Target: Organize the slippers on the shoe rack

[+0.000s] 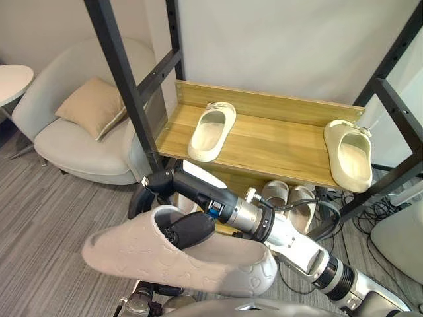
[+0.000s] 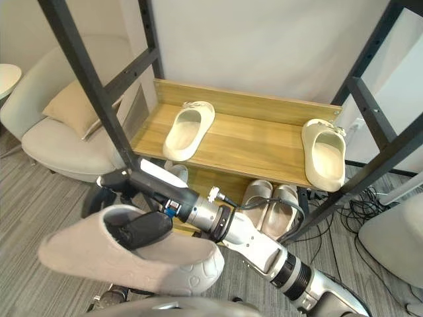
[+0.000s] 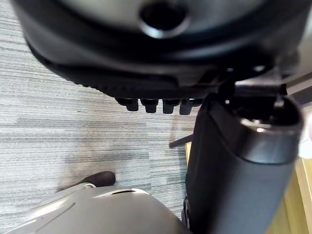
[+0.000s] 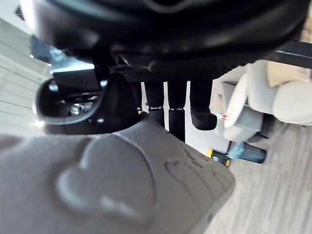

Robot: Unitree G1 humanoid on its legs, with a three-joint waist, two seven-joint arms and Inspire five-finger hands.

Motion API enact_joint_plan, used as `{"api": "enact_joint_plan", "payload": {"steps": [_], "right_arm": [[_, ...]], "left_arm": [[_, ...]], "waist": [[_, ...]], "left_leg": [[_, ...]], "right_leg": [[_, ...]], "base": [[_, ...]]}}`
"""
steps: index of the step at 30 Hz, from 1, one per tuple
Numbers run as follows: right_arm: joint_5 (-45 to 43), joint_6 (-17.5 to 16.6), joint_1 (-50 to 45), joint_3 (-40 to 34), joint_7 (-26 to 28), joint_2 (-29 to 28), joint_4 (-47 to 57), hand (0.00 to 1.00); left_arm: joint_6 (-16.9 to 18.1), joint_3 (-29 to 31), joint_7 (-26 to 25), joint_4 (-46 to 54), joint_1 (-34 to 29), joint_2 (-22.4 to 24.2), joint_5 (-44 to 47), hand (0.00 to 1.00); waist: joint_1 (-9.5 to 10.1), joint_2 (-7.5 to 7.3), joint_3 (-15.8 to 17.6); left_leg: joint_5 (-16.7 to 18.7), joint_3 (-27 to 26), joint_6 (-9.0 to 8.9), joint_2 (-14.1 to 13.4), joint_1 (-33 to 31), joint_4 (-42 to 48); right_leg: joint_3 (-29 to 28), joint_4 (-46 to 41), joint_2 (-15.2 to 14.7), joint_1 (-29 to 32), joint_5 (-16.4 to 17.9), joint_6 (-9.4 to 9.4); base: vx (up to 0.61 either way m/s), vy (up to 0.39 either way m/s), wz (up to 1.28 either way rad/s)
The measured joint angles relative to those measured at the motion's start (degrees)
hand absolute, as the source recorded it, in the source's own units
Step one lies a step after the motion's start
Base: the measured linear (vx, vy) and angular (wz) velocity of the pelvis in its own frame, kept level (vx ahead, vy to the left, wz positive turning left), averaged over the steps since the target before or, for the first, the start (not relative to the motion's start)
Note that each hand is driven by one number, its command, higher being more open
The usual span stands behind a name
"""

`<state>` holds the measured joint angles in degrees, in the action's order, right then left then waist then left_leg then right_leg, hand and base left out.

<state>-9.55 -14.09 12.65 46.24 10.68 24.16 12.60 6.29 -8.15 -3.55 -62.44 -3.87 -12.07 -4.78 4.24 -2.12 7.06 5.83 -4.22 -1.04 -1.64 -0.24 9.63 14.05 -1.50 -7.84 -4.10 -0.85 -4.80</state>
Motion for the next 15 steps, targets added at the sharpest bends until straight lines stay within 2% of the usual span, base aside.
{"api": "enact_joint_plan", "payload": {"steps": [2, 3, 4, 5, 10, 15], "right_arm": [[3.96, 0.22, -0.36, -0.39, -1.36, 1.08, -3.79, 0.00], [5.12, 0.22, -0.49, -0.75, -1.81, 0.97, -4.55, 0.00], [7.83, 0.56, -0.91, -1.95, -2.56, 0.83, -5.63, 0.00], [9.74, 0.90, -1.02, -2.77, -3.10, 0.77, -5.90, 0.00], [15.42, 1.72, -1.12, -6.96, -6.30, 0.48, -6.17, 0.00], [22.71, 2.22, 0.25, -16.45, -13.05, 0.65, -6.21, 0.00]], "left_arm": [[1.38, 0.11, -0.11, 1.30, 2.72, 0.60, 1.12, 1.00], [1.55, 0.12, -0.15, 1.76, 3.44, 0.75, 1.44, 1.00], [2.14, 0.13, -0.45, 2.42, 5.18, 1.10, 2.18, 1.00], [2.34, 0.13, -0.45, 2.59, 6.47, 1.17, 2.83, 1.00], [2.43, 0.11, -0.27, 4.28, 10.08, 1.21, 5.39, 1.00], [3.67, 0.51, -0.44, 7.54, 12.43, 1.18, 7.53, 1.00]], "waist": [[1.60, 1.70, 4.98], [1.74, 2.05, 5.96], [2.11, 2.57, 7.69], [2.18, 2.83, 9.28], [2.00, 3.32, 13.29], [1.80, 3.45, 16.44]], "left_leg": [[2.61, 2.55, 0.08, -0.67, -6.73, 9.13], [3.13, 3.25, -0.01, -0.69, -8.51, 11.12], [4.36, 4.13, -0.12, -0.65, -13.40, 15.30], [4.83, 4.92, -0.38, -0.41, -15.57, 17.33], [4.71, 6.38, -0.54, 0.05, -24.89, 22.04], [4.69, 6.75, -0.80, 0.66, -34.48, 27.27]], "right_leg": [[1.62, -9.14, -0.60, 5.32, 3.78, 0.17], [2.01, -11.66, -0.92, 7.01, 4.78, 0.15], [2.65, -17.60, -1.95, 11.90, 7.18, 0.40], [3.03, -20.53, -2.66, 14.16, 8.37, 0.53], [4.19, -27.58, -4.55, 23.46, 10.06, 1.12], [4.27, -36.24, -7.14, 34.09, 12.45, 2.04]], "base": [[-0.17, 0.015, 0.51], [-0.27, 0.017, 0.49], [-0.28, 0.006, 0.41], [-0.28, -0.008, 0.38], [-0.18, -0.028, 0.19], [-0.08, -0.065, 0.09]]}}
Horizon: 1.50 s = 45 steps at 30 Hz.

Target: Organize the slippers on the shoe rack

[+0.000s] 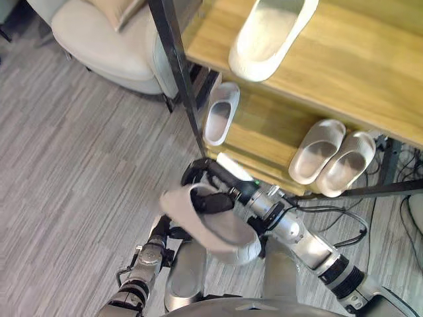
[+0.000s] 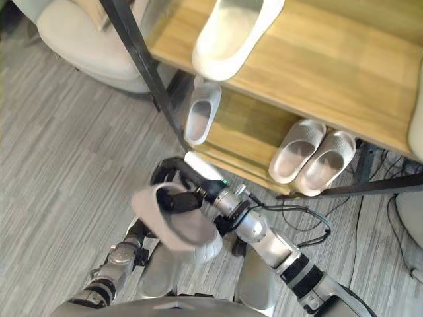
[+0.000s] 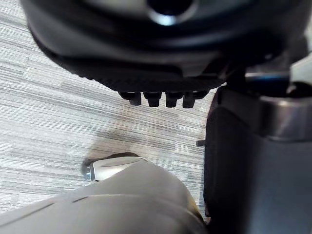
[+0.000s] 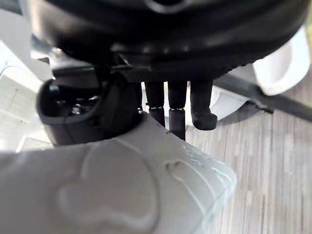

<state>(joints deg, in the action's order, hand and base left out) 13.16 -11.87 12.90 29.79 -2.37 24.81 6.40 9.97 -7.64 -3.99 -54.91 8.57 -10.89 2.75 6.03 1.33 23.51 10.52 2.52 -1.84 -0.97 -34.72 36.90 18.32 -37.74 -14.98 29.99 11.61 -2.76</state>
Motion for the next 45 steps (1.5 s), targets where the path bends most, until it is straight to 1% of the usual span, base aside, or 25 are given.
{"api": "enact_joint_plan", "payload": {"steps": [1, 3, 6, 7, 9, 10, 11, 13, 14, 16, 17, 19, 24, 27, 31, 35, 36, 38, 45], "right_arm": [[0.51, 0.06, 0.30, -0.76, -0.57, 0.08, 0.00, 0.00], [2.38, 0.57, 2.47, -4.56, -3.63, 0.79, -0.39, 0.00], [4.49, 0.71, 5.65, -8.65, -6.57, 1.42, -1.04, 0.00], [5.29, 0.80, 6.48, -10.24, -8.33, 1.41, -1.03, 0.00], [6.43, 1.11, 7.62, -12.96, -10.98, 1.28, -1.03, 0.00], [8.49, 2.15, 8.73, -15.19, -13.43, 1.14, -1.03, 0.00], [9.79, 2.57, 9.11, -16.19, -14.68, 1.03, -1.02, 0.00], [10.61, 2.84, 9.30, -16.70, -15.69, 0.94, -1.02, 0.00], [11.68, 3.16, 9.72, -17.19, -16.44, 0.51, -1.02, 0.00], [12.05, 3.41, 10.53, -17.24, -16.97, 0.43, -1.02, 0.00], [12.18, 4.08, 11.53, -17.25, -17.59, 0.36, -1.10, 0.00], [12.24, 4.52, 12.45, -17.32, -18.44, 0.35, -1.40, 0.00], [12.87, 6.44, 19.85, -17.91, -22.43, 0.39, -6.61, 0.00], [14.10, 6.96, 22.44, -18.80, -23.41, 0.45, -9.83, 0.00], [14.93, 9.10, 26.94, -19.29, -24.91, 0.67, -15.54, 0.00], [14.92, 9.62, 30.05, -19.77, -25.93, 1.86, -18.33, 0.00], [14.92, 10.03, 30.82, -19.77, -25.95, 2.16, -19.06, 1.00], [14.93, 10.83, 32.14, -19.78, -26.09, 2.20, -20.33, 1.00], [14.92, 11.74, 36.03, -19.75, -26.88, 2.29, -25.10, 1.00]], "left_arm": [[0.03, 0.04, -0.03, 0.18, 0.25, 0.00, 0.15, 1.00], [0.10, 0.10, -0.21, 1.34, 1.35, -0.02, 0.92, 1.00], [0.57, 0.23, -0.75, 2.40, 2.55, -0.24, 1.27, 1.00], [0.85, 0.31, -0.94, 2.69, 2.96, -0.38, 1.27, 1.00], [0.86, 1.74, -0.97, 3.83, 3.30, -0.24, 1.26, 1.00], [0.87, 3.22, -0.96, 4.98, 3.67, -0.22, 1.29, 1.00], [0.87, 4.13, -1.00, 5.88, 3.73, -0.09, 1.28, 1.00], [0.98, 4.49, -1.28, 6.60, 3.76, 0.15, 1.32, 1.00], [1.17, 4.82, -1.50, 7.80, 3.84, 0.27, 1.36, 1.00], [1.19, 4.85, -1.81, 8.65, 4.09, 0.34, 1.36, 1.00], [1.22, 5.36, -1.84, 9.15, 4.27, 0.64, 1.41, 1.00], [1.19, 6.04, -1.92, 9.62, 4.26, 0.98, 1.41, 1.00], [1.22, 6.48, -2.40, 10.87, 4.28, 1.30, 1.77, 1.00], [1.46, 6.50, -2.40, 11.07, 4.45, 1.51, 1.90, 1.00], [1.64, 6.44, -2.40, 11.06, 4.88, 2.00, 2.30, 1.00], [2.09, 6.37, -2.53, 11.03, 5.46, 2.59, 2.45, 1.00], [2.09, 6.36, -2.63, 11.03, 5.53, 2.67, 2.47, 1.00], [2.09, 6.33, -2.90, 11.03, 5.53, 2.69, 2.47, 1.00], [2.07, 6.24, -3.53, 10.93, 5.77, 3.02, 2.59, 1.00]], "waist": [[-0.02, 0.02, 0.16], [-0.11, -0.03, 0.27], [-0.25, 0.03, 1.13], [-0.47, 0.03, 1.26], [-0.96, -0.02, 1.37], [-1.23, -0.50, 1.72], [-1.22, -0.73, 1.86], [-1.19, -0.98, 2.04], [-0.81, -1.15, 2.13], [-0.45, -1.26, 2.19], [-0.15, -1.38, 2.26], [-0.03, -1.42, 2.28], [0.36, -1.62, 2.29], [0.60, -1.66, 2.27], [1.29, -1.86, 2.15], [1.90, -1.97, 2.10], [1.94, -1.99, 2.09], [2.03, -2.11, 2.02], [2.41, -2.18, 1.99]], "left_leg": [[0.10, 0.06, -0.06, 0.00, -0.78, 0.51], [0.77, 0.29, 0.03, -0.08, -5.59, 4.43], [2.54, 0.25, -0.20, -0.78, -9.35, 8.92], [3.17, 0.41, -0.19, -0.90, -10.91, 10.67], [4.15, 0.96, -0.02, -1.05, -13.80, 13.61], [4.94, 1.26, 0.06, -1.08, -16.32, 16.31], [5.38, 1.41, 0.02, -1.09, -17.74, 17.78], [5.75, 1.46, 0.02, -1.10, -18.72, 18.96], [6.20, 1.69, -0.11, -1.18, -20.49, 20.73], [6.28, 1.75, -0.13, -1.20, -21.92, 21.61], [6.26, 1.82, -0.16, -1.20, -22.86, 22.18], [6.26, 1.98, -0.18, -1.18, -23.52, 22.64], [6.02, 2.79, -0.64, -0.95, -25.49, 23.30], [5.81, 3.32, -0.97, -0.60, -26.27, 23.30], [5.64, 4.25, -1.28, 0.06, -27.11, 23.21], [5.40, 4.84, -1.65, 0.83, -28.30, 23.18], [5.36, 5.03, -1.70, 0.97, -28.39, 23.19], [5.35, 5.09, -1.72, 1.02, -28.42, 23.18], [5.17, 5.38, -1.84, 1.31, -28.64, 23.02]], "right_leg": [[0.00, -0.67, -0.09, 0.88, 0.20, 0.14], [0.22, -5.29, -1.04, 5.74, 1.75, 0.79], [0.93, -9.72, -1.75, 9.38, 3.25, 1.61], [1.05, -11.39, -2.03, 10.80, 3.94, 1.73], [1.30, -14.18, -2.34, 13.08, 5.13, 1.84], [1.30, -16.91, -2.85, 15.32, 6.27, 2.01], [1.26, -18.46, -3.17, 16.64, 7.03, 1.84], [1.15, -19.69, -3.42, 17.59, 7.49, 2.01], [1.04, -21.54, -3.63, 19.27, 8.20, 2.11], [1.03, -22.74, -3.90, 20.67, 8.58, 2.24], [1.07, -23.45, -4.08, 21.61, 8.80, 2.51], [1.30, -24.16, -4.31, 22.10, 9.06, 2.74], [1.97, -25.49, -4.88, 23.70, 9.77, 3.17], [2.65, -25.87, -5.26, 24.02, 10.14, 3.34], [3.74, -26.54, -5.95, 24.20, 10.94, 3.57], [4.72, -27.24, -6.98, 25.03, 11.52, 3.89], [4.85, -27.30, -7.07, 25.01, 11.60, 3.90], [4.95, -27.32, -7.14, 24.99, 11.66, 3.92], [5.28, -27.44, -7.43, 24.98, 11.96, 3.79]], "base": [[-0.05, -0.084, 0.07], [-0.04, -0.079, 0.01], [-0.05, -0.053, -0.11], [-0.10, -0.022, -0.04], [-0.10, -0.006, 0.04], [-0.10, 0.008, 0.08], [-0.14, 0.013, 0.05], [-0.08, 0.010, 0.01], [-0.07, 0.009, 0.00], [-0.08, 0.010, 0.02], [-0.06, 0.008, 0.04], [-0.04, 0.006, 0.07], [-0.02, 0.011, 0.08], [0.01, 0.012, 0.12], [0.02, 0.007, 0.17], [0.02, 0.015, 0.15], [0.01, 0.027, 0.09], [0.01, 0.032, 0.04], [0.00, 0.021, 0.02]]}}
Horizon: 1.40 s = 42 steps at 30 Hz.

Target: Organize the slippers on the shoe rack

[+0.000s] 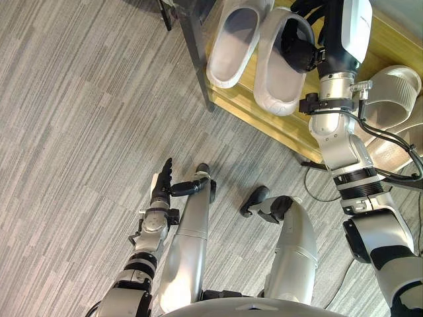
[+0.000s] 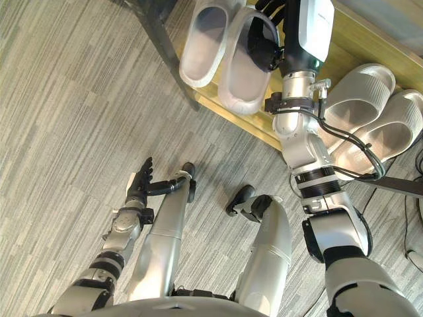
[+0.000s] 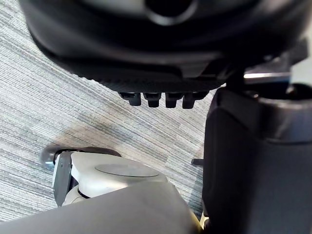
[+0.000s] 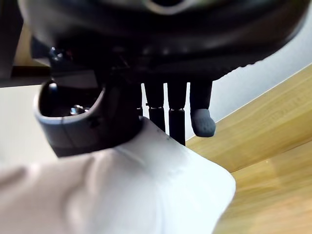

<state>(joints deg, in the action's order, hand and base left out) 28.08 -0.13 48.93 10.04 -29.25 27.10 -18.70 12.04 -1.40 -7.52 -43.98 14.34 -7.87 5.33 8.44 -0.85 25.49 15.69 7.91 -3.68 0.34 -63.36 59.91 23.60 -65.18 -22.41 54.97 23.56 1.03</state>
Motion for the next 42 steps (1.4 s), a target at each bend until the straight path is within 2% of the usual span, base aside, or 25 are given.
{"api": "enact_joint_plan", "payload": {"steps": [15, 22, 26, 34, 42], "right_arm": [[-1.00, 1.03, 1.92, -0.01, -0.23, 0.00, -4.69, 1.00], [-1.29, 0.85, -0.43, -0.02, -0.22, -1.45, -4.07, 1.00], [-1.33, 0.76, -4.94, -0.12, -0.22, -3.45, 0.45, 1.00], [-1.38, -1.37, -16.70, -4.00, -1.77, -10.63, 18.28, 1.00], [-6.38, -4.57, -28.19, -5.82, -3.23, -21.96, 24.53, 1.00]], "left_arm": [[-0.31, -1.33, -2.91, 0.28, 0.29, -0.02, 0.78, 1.00], [-0.90, -1.13, -3.38, 0.24, 0.29, -0.05, 0.68, 1.00], [-1.37, -0.85, -3.45, -0.08, 0.33, -0.11, 0.67, 1.00], [-2.60, 0.63, -3.47, -0.37, 0.07, -0.47, -0.35, 1.00], [-4.20, 2.77, -3.98, -0.25, -0.92, -0.74, -1.58, 1.00]], "waist": [[0.29, -0.10, -0.06], [0.10, -0.20, -0.11], [-0.07, -0.23, -0.10], [-0.87, -1.06, -0.31], [-1.64, -2.01, -0.58]], "left_leg": [[-0.51, 0.52, -0.80, 0.24, 0.05, -0.43], [-0.52, 0.38, -0.82, -0.04, 0.38, -0.33], [-0.51, 0.35, -0.82, -0.30, 1.06, -0.45], [-0.49, -0.18, -0.85, -1.00, 3.04, -1.41], [-0.28, -0.64, -1.09, -2.32, 6.31, -2.75]], "right_leg": [[0.59, -0.67, -0.39, -0.01, 0.61, 0.70], [0.40, -0.64, -0.14, -0.27, 0.60, 0.71], [0.41, -0.38, 0.17, -0.99, 0.60, 0.70], [0.03, 0.48, 0.90, -2.34, 0.55, 0.68], [-0.14, 2.44, 2.41, -5.26, 0.36, 0.21]], "base": [[0.01, 0.019, 0.02], [0.00, 0.011, -0.01], [0.00, 0.000, -0.01], [0.00, 0.026, -0.04], [0.00, 0.028, -0.08]]}}
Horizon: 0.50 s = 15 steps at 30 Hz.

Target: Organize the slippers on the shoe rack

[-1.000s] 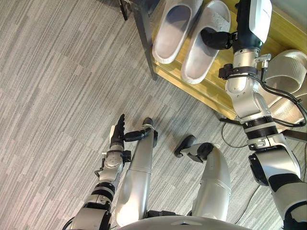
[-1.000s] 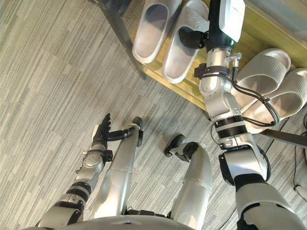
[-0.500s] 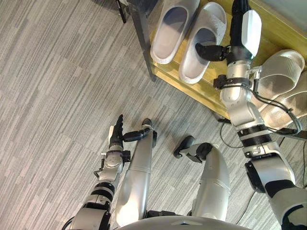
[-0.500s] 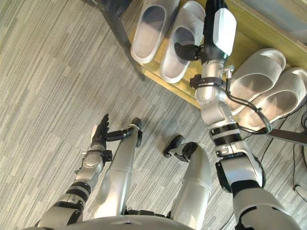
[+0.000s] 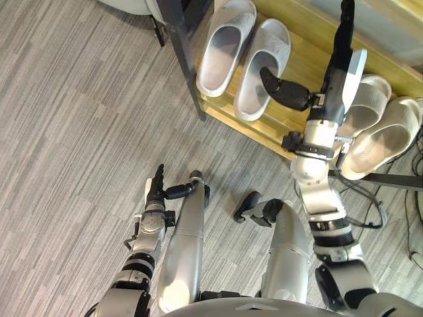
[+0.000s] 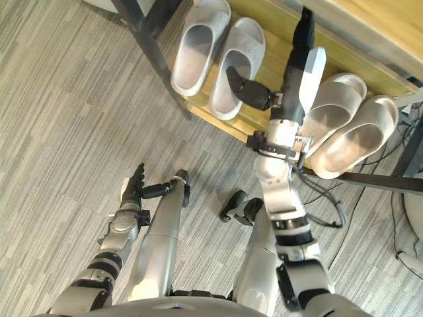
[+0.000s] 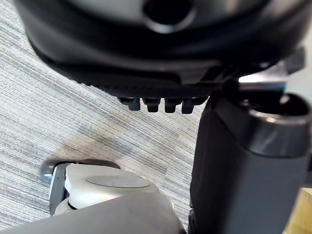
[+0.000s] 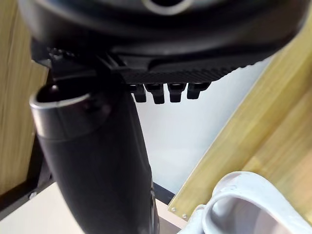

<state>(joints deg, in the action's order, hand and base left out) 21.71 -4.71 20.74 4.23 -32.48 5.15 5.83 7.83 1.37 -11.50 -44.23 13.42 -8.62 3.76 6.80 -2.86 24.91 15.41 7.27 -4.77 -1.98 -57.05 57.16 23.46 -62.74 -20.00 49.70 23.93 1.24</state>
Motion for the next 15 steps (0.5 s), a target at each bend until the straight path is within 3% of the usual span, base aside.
{"api": "enact_joint_plan", "payload": {"steps": [8, 15], "right_arm": [[-17.11, -2.40, -8.20, 0.62, 3.42, -9.31, -6.38, 1.00], [-26.00, -4.66, -8.91, 1.58, 7.47, -9.28, -10.66, 1.00]], "left_arm": [[-0.49, 1.33, -0.77, 0.11, -1.29, 0.07, 0.02, 1.00], [-0.57, 1.93, -1.01, -0.02, -1.63, 0.27, 0.02, 1.00]], "waist": [[-0.79, -0.01, 0.00], [-0.75, -0.01, 0.00]], "left_leg": [[0.15, -0.51, -0.27, -0.70, 1.91, -1.01], [0.37, -0.51, -0.56, -1.11, 2.74, -1.54]], "right_leg": [[-0.41, 0.83, 0.81, -1.28, -0.06, -0.01], [-0.28, 1.63, 1.27, -2.20, -0.06, -0.02]], "base": [[-0.01, 0.024, -0.04], [0.00, 0.021, -0.01]]}}
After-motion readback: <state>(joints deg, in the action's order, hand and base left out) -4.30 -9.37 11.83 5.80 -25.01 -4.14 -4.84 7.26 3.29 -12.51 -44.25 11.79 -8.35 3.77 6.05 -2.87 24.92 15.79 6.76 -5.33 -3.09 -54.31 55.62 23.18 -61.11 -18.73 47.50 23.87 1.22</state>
